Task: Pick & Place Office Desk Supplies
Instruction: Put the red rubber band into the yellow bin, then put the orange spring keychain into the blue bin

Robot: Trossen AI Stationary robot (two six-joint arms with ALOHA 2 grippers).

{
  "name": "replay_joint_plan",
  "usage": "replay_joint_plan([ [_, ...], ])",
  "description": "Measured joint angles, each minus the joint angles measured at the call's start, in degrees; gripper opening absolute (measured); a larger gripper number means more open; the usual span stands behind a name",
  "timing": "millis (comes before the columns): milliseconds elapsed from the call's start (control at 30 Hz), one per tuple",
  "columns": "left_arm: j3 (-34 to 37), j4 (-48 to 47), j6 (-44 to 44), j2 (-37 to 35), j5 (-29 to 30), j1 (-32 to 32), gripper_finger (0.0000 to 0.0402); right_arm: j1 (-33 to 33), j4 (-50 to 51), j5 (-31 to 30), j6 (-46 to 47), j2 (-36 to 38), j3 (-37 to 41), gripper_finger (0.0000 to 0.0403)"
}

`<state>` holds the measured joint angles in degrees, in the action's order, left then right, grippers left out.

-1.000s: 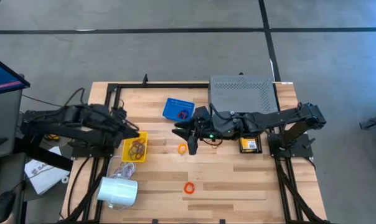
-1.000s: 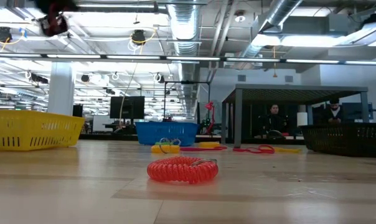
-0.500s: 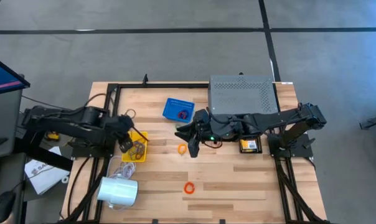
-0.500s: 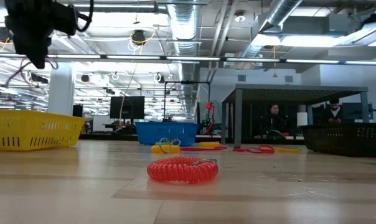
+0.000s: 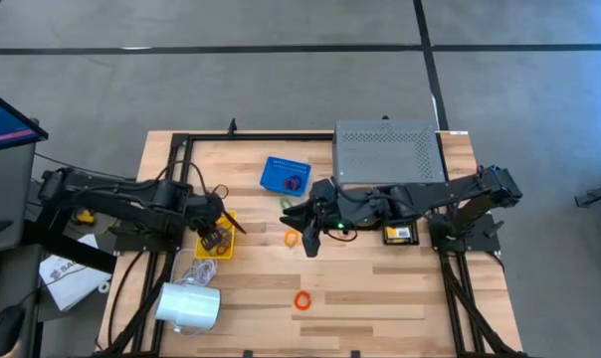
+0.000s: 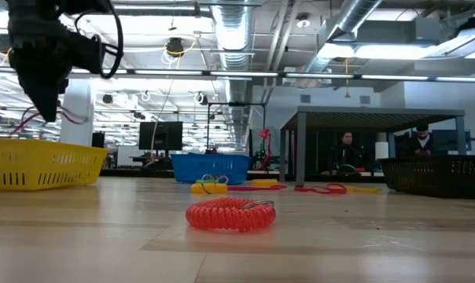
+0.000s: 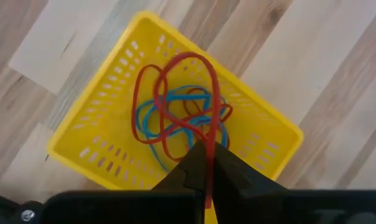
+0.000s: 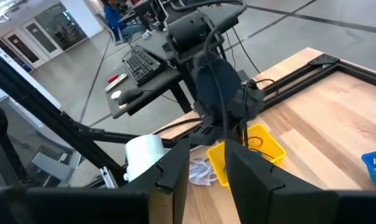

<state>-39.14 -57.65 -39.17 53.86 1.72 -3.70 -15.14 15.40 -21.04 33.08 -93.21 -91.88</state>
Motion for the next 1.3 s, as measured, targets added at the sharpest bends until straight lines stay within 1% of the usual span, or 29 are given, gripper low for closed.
replay_joint_plan([
  [200, 2.20, 2.18, -0.03, 0.01, -0.02, 0.00, 0.0005, -0.26, 0.00, 0.00, 0.38, 0.00, 0.00, 0.0099],
  [367, 3.85, 2.44, -0.03, 0.01, -1.15, 0.00, 0.0027, -0.26, 0.00, 0.00, 0.46, 0.00, 0.00, 0.0099],
  [467, 4.00, 2.81, 1.40, -0.02, -1.64, 0.00, 0.0056, -0.32, 0.00, -0.02, 0.46, 0.00, 0.00, 0.0099],
  [733, 4.00, 7.27, 4.16, -0.02, -2.14, 0.02, 0.0160, -0.33, 0.00, -0.02, 0.44, -0.02, 0.02, 0.0099],
  [867, 4.00, 7.15, 4.21, -0.02, -2.14, 0.02, 0.0189, -0.33, 0.00, -0.02, 0.44, -0.02, 0.02, 0.0099],
  [1000, 4.00, 6.34, 4.47, -0.02, -2.14, 0.02, 0.0197, -0.37, 0.00, -0.01, 0.44, -0.02, 0.02, 0.0099],
  [1167, 3.88, 6.40, 4.42, -0.06, -2.16, 0.02, 0.0192, -0.48, 0.38, -0.02, 0.45, -0.02, 0.02, 0.0099],
  [1233, 2.78, 6.37, 4.78, -0.41, -2.16, 0.02, 0.0186, -0.59, 0.48, -0.05, 0.83, -0.02, 0.07, 0.0099],
  [1300, 0.61, 6.78, 7.41, -1.49, -2.16, 0.02, 0.0179, -0.62, 1.28, -0.09, 1.46, 0.28, 0.10, 0.0099],
])
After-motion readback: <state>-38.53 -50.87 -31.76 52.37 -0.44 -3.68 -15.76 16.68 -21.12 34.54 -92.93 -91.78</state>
